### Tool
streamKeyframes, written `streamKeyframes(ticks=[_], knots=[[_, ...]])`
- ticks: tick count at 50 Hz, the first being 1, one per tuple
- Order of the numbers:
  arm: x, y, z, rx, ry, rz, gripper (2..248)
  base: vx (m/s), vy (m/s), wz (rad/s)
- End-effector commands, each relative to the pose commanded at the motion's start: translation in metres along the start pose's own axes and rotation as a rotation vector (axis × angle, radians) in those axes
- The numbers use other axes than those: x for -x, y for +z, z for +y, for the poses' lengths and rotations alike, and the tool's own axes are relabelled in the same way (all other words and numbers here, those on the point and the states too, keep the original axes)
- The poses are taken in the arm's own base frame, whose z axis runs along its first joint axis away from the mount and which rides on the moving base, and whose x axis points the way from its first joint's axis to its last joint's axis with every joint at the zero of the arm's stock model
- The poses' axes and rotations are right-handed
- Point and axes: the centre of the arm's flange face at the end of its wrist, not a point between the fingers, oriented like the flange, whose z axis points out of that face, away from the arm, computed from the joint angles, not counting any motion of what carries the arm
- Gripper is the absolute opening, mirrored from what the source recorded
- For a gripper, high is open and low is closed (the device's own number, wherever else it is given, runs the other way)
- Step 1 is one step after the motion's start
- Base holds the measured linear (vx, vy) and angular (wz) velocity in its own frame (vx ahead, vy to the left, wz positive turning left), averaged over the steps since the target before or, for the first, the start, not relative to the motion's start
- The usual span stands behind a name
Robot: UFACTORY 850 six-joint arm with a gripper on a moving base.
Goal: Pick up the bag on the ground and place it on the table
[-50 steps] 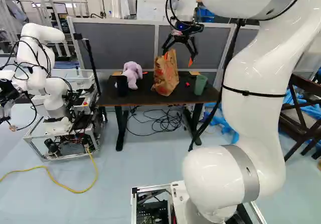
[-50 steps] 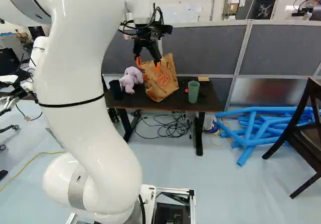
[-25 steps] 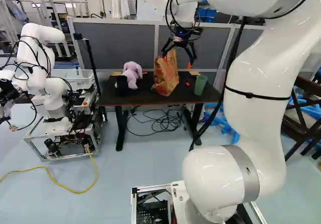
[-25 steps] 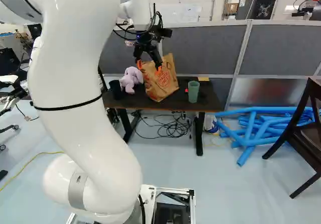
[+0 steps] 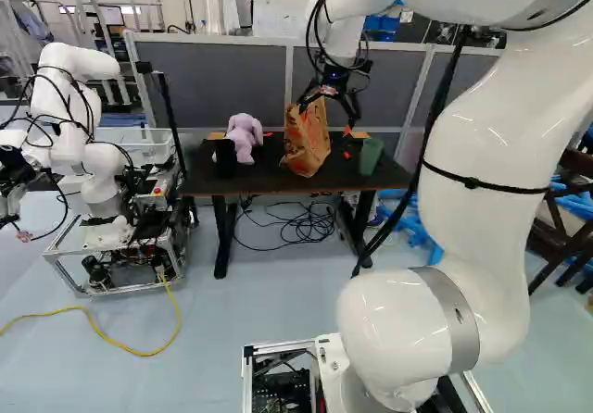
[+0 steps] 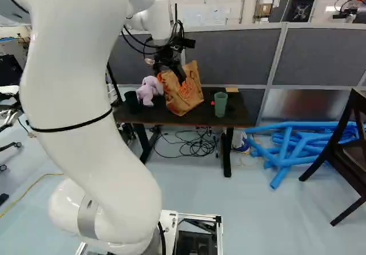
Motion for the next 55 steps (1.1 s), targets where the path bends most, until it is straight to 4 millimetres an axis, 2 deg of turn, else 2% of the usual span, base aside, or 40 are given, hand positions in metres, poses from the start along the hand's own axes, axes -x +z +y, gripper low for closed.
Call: streamKeyframes(ticks=[26,55], knots=[[0.033,0.04,0.018,-0.071,-0.089,0.162,247,0.0,0.0,0.0],[0.088,0.087,0.047,-0.147,-0.206,0.385,247,0.0,0.0,0.0]])
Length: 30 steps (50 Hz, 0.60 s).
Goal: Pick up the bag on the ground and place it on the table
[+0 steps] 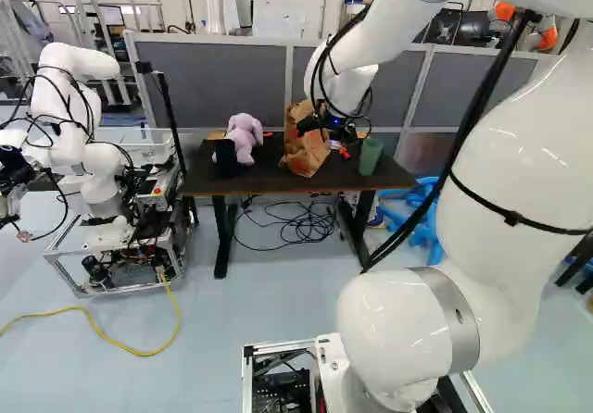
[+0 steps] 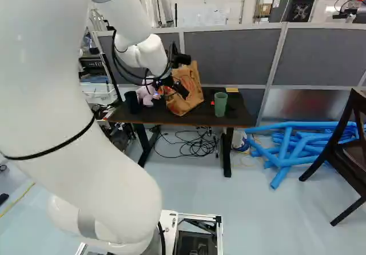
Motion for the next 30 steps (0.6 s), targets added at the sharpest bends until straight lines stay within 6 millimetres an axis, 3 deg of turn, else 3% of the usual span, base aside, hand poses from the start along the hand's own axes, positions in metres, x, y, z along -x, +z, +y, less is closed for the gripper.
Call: streamKeyframes(ticks=[30], knots=[[0.079,0.005,0.023,-0.053,-0.118,0.224,247,0.0,0.0,0.0]])
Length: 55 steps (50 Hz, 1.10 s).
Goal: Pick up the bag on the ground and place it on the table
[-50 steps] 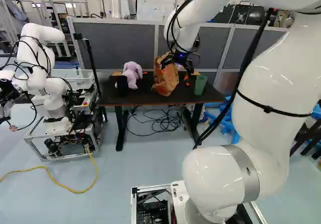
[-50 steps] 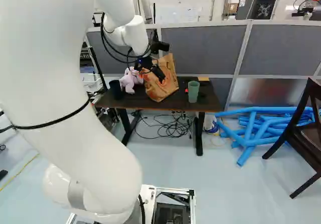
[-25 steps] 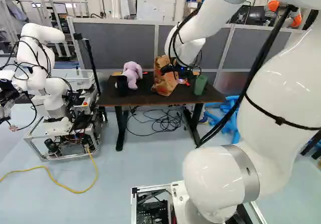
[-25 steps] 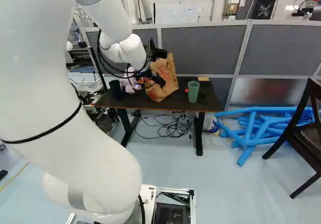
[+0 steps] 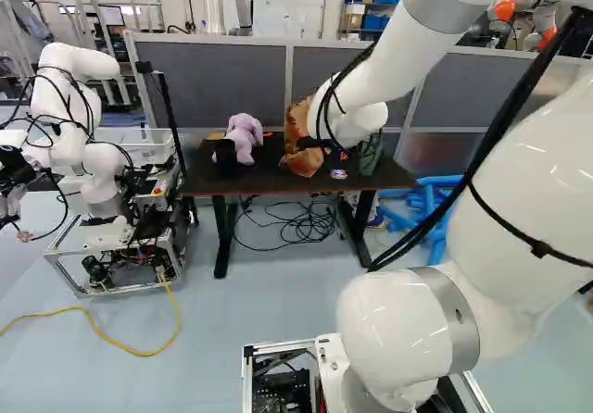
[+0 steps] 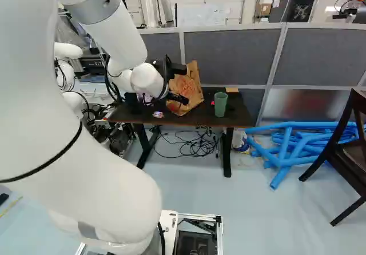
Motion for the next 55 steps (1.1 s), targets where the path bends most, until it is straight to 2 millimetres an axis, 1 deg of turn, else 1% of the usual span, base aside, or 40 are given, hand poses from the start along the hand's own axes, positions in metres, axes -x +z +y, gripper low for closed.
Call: streamKeyframes(ticks=[14,27,35,55], knots=[[0.033,-0.01,0.005,-0.015,-0.047,0.09,247,0.0,0.0,0.0],[0.059,-0.018,0.01,-0.024,-0.082,0.16,247,0.0,0.0,0.0],[0.074,-0.024,0.012,-0.029,-0.103,0.199,247,0.0,0.0,0.0],[0.102,-0.036,0.017,-0.035,-0.141,0.276,247,0.0,0.0,0.0]])
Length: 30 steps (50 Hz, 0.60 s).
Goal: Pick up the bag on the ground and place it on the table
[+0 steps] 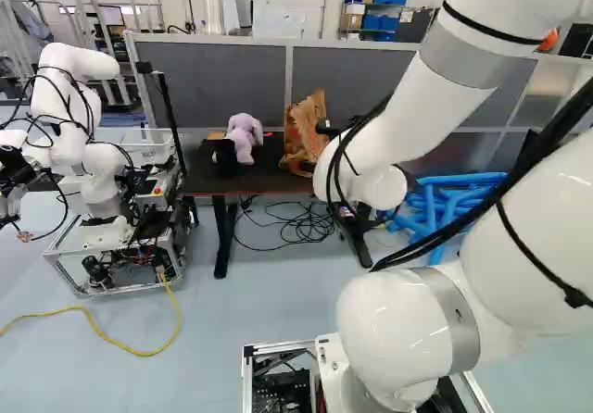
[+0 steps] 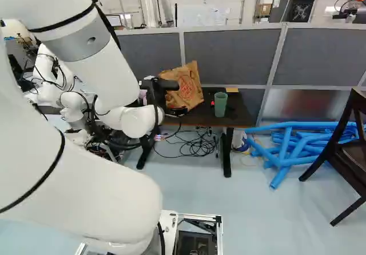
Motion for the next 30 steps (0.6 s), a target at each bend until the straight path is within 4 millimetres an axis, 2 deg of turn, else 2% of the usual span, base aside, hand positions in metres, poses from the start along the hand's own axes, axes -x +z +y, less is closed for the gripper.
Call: streamKeyframes(ticks=[30], knots=[[0.022,-0.019,0.0,-0.004,-0.034,0.068,247,0.0,0.0,0.0]])
